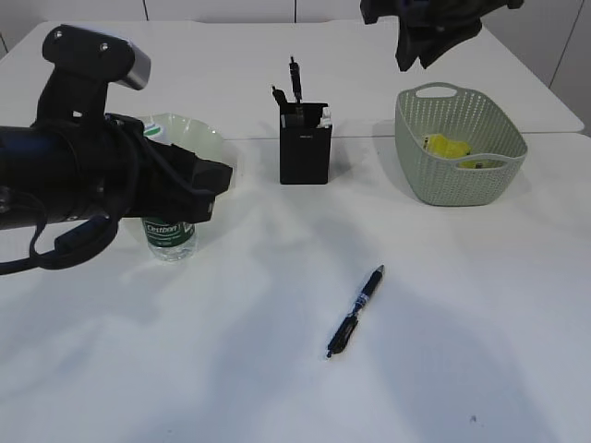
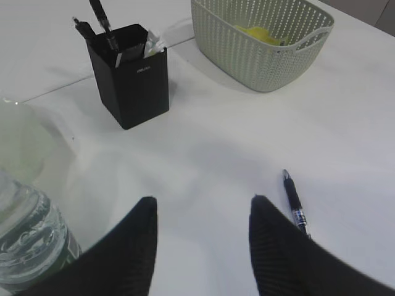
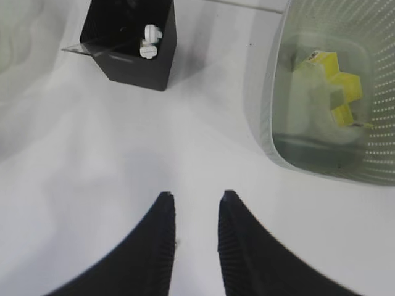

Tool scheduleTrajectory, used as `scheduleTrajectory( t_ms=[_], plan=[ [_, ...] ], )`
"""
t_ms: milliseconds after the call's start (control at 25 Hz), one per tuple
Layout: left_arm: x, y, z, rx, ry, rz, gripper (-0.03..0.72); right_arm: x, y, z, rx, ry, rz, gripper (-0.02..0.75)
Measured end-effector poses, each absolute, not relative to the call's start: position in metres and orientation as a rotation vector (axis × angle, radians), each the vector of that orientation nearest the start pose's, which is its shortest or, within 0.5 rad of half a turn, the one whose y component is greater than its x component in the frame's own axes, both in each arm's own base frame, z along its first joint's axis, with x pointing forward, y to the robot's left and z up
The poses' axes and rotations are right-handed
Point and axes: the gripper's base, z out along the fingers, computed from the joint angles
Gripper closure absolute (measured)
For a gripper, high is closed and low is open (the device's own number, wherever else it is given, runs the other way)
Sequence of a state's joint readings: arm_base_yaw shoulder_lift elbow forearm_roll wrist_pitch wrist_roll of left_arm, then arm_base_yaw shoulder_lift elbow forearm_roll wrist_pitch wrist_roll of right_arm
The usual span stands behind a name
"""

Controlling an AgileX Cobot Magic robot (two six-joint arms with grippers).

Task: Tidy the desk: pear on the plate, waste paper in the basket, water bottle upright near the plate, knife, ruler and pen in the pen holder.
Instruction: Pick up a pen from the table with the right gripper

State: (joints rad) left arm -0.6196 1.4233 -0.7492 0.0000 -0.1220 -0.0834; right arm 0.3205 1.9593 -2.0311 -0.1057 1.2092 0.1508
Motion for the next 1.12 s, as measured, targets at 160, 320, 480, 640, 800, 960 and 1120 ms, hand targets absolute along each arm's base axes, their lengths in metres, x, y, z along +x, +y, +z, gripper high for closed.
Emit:
scheduleTrajectory(
  t_ms=[160,320,480,640,800,960,1120],
  plan=[
    [0.2434,-0.1736,0.2466,0.547,1.991,-0.439,0.348,0.4102,0.127,0.3511,-0.29,2.628,0.006,0.554],
    [0.2434,-0.1736,0.2466,0.547,1.991,-0.439,0.348,0.4099,0.127,0.351,-0.403,2.617,-0.022,0.554],
    [0.2434,-0.1736,0.2466,0.547,1.991,-0.439,0.348,0.4098,0.1272,0.3509,-0.457,2.609,-0.033,0.554],
    [0.2434,-0.1736,0.2466,0.547,1.991,-0.439,0.348,0.4095,0.1278,0.3508,-0.497,2.605,-0.033,0.554],
    [0.2434,-0.1736,0.2466,0.547,1.991,-0.439,0.348,0.4095,0.1278,0.3508,-0.515,2.602,-0.037,0.554],
    [0.2434,-0.1736,0.2466,0.547,1.991,-0.439,0.347,0.4092,0.1286,0.3507,-0.518,2.603,-0.024,0.554],
    [0.2434,-0.1736,0.2466,0.547,1.991,-0.439,0.348,0.4087,0.1302,0.3506,-0.516,2.605,0.002,0.554]
  ],
)
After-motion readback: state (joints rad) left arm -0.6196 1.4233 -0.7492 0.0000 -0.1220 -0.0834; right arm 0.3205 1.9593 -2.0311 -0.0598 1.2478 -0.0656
